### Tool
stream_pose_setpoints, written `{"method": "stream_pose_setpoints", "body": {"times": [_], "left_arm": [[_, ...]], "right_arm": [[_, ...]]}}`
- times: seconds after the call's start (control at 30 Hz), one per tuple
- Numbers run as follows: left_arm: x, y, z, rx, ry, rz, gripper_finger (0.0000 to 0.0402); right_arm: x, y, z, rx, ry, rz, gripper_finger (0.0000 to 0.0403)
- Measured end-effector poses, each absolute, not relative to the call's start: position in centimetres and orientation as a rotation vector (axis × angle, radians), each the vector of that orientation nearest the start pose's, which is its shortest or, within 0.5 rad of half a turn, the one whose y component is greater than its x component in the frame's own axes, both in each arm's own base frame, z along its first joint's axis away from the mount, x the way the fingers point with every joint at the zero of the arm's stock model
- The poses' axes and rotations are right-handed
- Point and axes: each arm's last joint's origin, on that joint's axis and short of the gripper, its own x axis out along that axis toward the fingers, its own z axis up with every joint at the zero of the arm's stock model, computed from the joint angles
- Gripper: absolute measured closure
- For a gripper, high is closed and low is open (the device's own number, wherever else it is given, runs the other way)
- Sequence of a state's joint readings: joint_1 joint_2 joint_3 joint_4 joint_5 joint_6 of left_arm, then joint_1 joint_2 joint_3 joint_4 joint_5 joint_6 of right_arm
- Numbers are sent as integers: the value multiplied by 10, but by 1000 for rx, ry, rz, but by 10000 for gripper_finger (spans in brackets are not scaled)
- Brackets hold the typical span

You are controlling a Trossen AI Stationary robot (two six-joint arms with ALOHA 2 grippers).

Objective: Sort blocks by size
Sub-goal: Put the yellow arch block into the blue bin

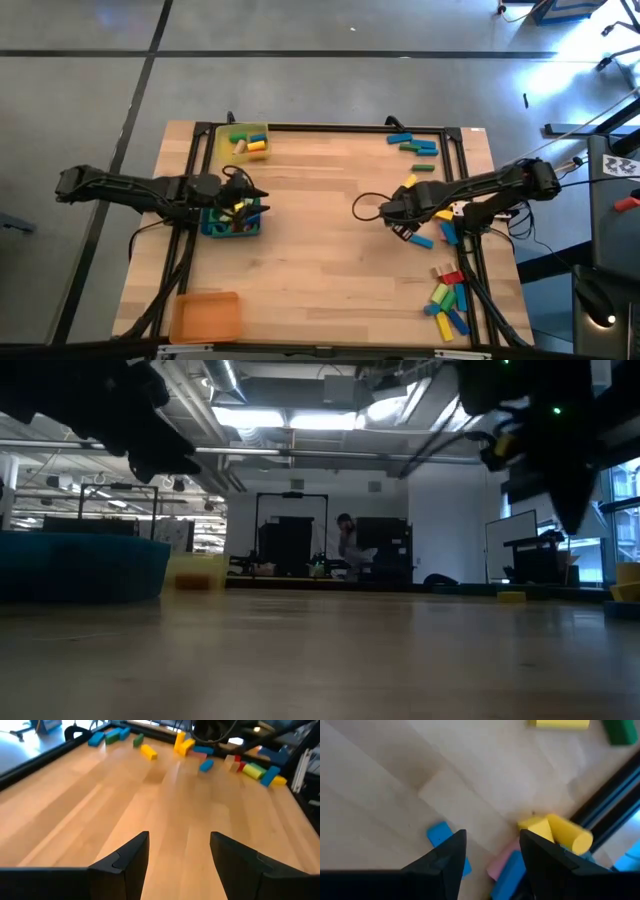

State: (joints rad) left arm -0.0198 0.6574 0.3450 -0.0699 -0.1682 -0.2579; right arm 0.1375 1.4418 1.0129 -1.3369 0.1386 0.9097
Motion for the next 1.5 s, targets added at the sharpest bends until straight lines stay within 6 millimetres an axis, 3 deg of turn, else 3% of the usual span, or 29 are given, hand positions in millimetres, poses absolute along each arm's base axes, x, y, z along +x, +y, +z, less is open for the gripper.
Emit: {"method": "stream_pose_setpoints", "body": {"times": [0.17,0.37,0.5,0.83,1.2,1.5], "left_arm": [[153,2,209,-221,371,197,206],[153,2,209,-214,373,196,206],[153,2,209,-214,373,196,206],[153,2,209,-206,374,195,206],[153,2,209,-187,376,191,206],[153,2,209,-187,375,191,206]], "right_arm": [[206,22,211,485,1666,-775,207],[198,-3,203,584,1728,-860,142],[193,-18,197,640,1743,-909,121],[184,-32,177,696,1769,-871,118],[174,-32,155,597,1780,-899,118],[174,-32,129,532,1896,-886,118]]}}
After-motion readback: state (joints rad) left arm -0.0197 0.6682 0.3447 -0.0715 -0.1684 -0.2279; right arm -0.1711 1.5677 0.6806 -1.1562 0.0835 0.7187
